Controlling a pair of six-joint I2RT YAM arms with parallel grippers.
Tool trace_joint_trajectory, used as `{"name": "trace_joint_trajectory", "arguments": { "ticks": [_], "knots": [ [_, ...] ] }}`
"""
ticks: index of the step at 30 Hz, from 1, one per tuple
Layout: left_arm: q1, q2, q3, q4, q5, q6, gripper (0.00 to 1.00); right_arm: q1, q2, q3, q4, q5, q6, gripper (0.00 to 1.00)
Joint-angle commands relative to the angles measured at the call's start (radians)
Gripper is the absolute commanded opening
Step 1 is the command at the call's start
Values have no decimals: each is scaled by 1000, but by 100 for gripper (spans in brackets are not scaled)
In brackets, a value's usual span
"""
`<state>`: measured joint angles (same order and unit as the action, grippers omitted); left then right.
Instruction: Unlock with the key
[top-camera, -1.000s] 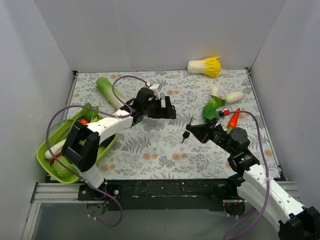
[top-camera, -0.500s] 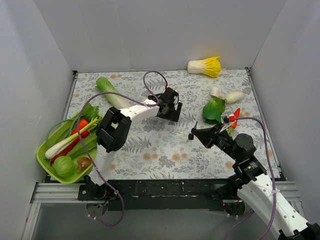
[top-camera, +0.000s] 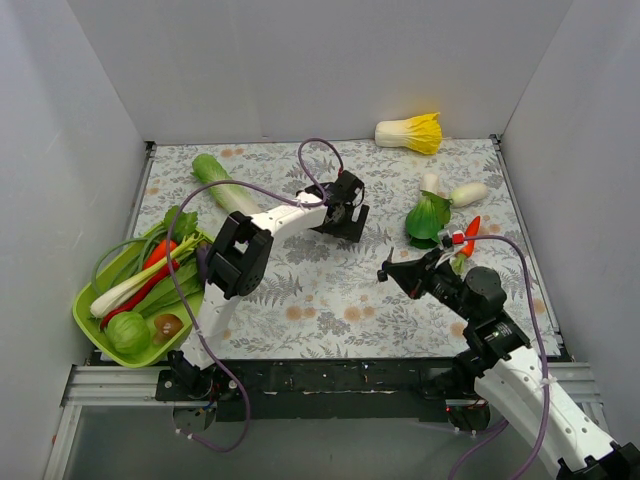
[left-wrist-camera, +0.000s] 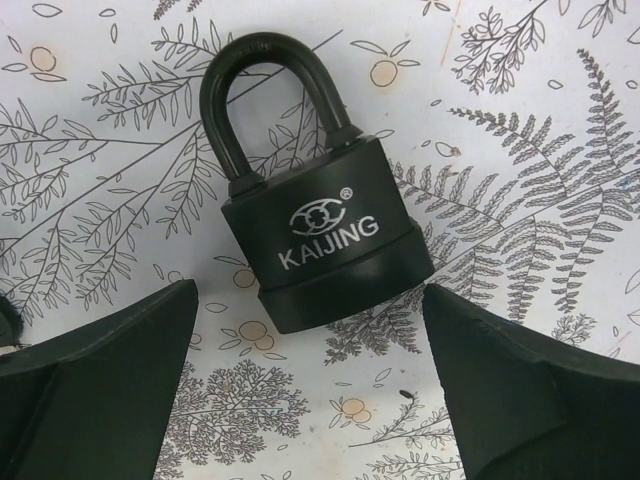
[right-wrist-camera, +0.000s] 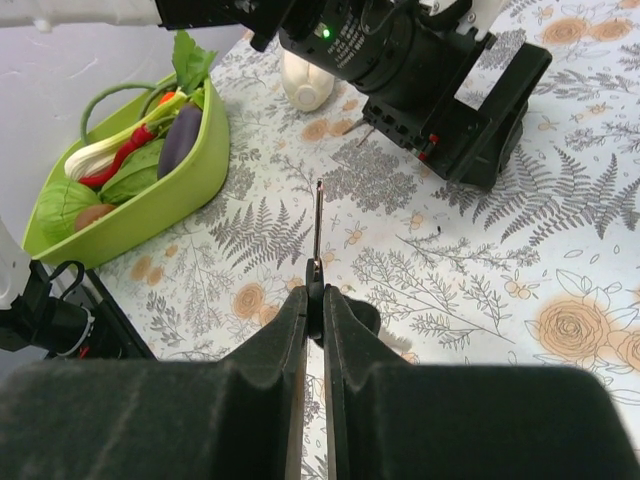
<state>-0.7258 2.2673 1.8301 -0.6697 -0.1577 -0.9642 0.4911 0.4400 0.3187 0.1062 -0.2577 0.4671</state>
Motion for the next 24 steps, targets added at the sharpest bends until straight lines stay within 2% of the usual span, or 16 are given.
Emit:
{"name": "trace_joint_trajectory", "arguments": {
  "ticks": [1,5,13,19,21,24],
  "knots": [
    [0,-14,40,-13,32,-19,95,-3,14,-9,56,-14,-4,1],
    [2,6,50,-4,56,-41,96,-5,25,-18,75,-21,2,1],
    [5,72,139,-25,99,-54,87,-5,26,-24,69,-25,-2,1],
    [5,95,155,-34,90,-36,85,-3,28,-33,72,-23,-1,1],
    [5,110,169,-47,81,-21,81,-3,28,-35,73,-22,1,1],
    [6,130,184,-64,64,-2,67,-5,25,-35,72,-26,2,1]
  ]
}}
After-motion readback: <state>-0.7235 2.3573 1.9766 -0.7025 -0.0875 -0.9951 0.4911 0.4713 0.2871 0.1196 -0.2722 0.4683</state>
